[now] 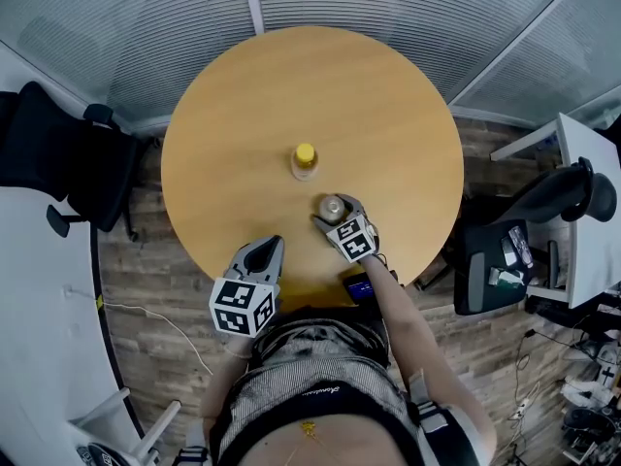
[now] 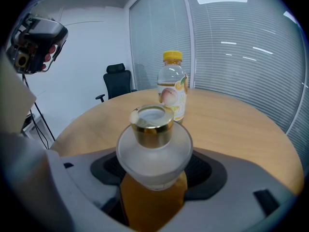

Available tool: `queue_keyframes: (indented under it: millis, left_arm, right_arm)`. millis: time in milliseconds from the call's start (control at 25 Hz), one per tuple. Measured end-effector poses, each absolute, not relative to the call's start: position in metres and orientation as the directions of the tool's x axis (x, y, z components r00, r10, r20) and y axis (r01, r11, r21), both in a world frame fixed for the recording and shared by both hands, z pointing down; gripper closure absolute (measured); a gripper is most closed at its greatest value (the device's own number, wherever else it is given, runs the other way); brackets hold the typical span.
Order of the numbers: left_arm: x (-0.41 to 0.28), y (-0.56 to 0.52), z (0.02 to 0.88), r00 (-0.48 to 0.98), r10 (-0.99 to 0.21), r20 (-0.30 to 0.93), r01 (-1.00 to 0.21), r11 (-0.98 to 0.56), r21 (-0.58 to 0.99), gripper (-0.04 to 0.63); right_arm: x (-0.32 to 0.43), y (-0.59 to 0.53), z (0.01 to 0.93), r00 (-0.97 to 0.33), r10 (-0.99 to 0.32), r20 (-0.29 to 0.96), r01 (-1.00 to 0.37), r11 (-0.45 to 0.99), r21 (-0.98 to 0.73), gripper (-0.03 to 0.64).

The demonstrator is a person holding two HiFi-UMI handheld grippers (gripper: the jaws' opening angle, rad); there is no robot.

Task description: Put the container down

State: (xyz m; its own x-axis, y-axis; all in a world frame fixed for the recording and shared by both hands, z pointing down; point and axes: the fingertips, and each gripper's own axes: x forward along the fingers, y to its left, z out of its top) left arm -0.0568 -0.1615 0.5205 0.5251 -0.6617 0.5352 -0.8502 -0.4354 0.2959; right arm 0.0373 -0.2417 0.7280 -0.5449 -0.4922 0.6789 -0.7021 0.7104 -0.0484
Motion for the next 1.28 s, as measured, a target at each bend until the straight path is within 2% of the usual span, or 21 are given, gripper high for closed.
queue_keyframes:
  millis: [1120, 1280]
  left_arm:
    - [-0.067, -0.143, 0.52, 0.518, -0.672, 0.529, -0.854, -0.437, 0.282, 0.575]
    - [-0.069, -0.14, 0.521, 0.521, -0.668, 0.531, -0.853, -0.44, 0.282, 0.575]
  right_arm:
    - [0.063, -0.212, 0.721, -0.579, -0.433, 0.691, -0.68, 0.724, -0.115, 0.267]
    - [0.066, -0.209, 0.718, -0.58, -0.429, 0.693, -0.684, 0.718, -0.128, 0.309]
